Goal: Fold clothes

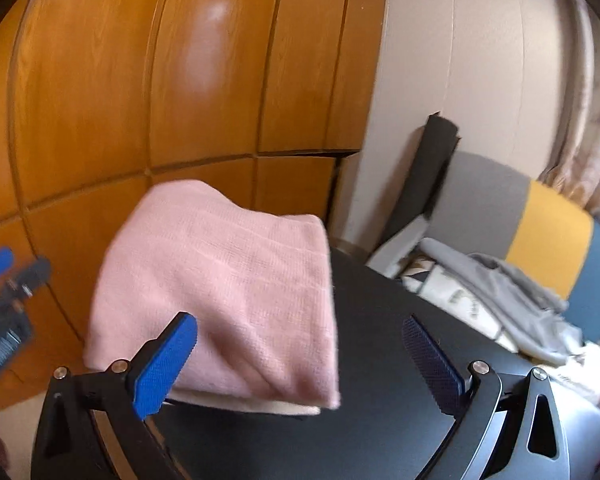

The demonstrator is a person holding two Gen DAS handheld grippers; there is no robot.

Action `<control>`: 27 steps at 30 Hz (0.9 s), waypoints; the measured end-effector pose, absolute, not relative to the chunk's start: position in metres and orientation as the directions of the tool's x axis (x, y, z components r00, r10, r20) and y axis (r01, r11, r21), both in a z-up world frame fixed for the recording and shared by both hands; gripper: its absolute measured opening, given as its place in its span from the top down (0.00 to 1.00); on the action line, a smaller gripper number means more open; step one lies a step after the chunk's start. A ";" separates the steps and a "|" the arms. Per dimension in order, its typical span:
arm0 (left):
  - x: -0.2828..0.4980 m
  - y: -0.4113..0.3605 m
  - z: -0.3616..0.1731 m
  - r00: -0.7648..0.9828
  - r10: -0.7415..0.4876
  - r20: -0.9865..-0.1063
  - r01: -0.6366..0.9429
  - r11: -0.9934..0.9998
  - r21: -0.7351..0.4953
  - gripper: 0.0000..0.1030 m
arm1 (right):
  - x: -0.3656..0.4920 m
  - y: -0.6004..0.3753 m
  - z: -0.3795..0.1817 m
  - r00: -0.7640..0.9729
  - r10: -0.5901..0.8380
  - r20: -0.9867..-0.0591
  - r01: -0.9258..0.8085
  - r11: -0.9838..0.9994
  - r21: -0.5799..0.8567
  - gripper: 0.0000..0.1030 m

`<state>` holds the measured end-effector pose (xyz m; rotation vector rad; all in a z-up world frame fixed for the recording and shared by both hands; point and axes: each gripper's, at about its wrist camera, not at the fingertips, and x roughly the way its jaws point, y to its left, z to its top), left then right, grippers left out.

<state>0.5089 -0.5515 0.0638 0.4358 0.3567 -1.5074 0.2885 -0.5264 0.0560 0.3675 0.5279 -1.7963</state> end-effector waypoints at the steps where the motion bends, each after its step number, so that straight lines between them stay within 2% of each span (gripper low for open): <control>1: 0.510 -0.550 0.066 0.028 -0.877 -0.480 0.999 0.010 0.040 0.51 | 0.289 -0.528 0.054 -0.285 -0.816 -0.503 0.958 -0.234 -0.164 0.00; 15: 0.489 -0.550 0.063 -0.059 -0.841 -0.538 0.996 -0.082 0.018 0.51 | 0.286 -0.529 0.029 -0.248 -0.797 -0.551 0.968 -0.223 -0.113 0.00; 27: 0.492 -0.550 0.060 -0.087 -0.826 -0.557 0.996 -0.091 -0.021 0.51 | 0.298 -0.533 0.026 -0.237 -0.791 -0.565 0.972 -0.189 -0.142 0.00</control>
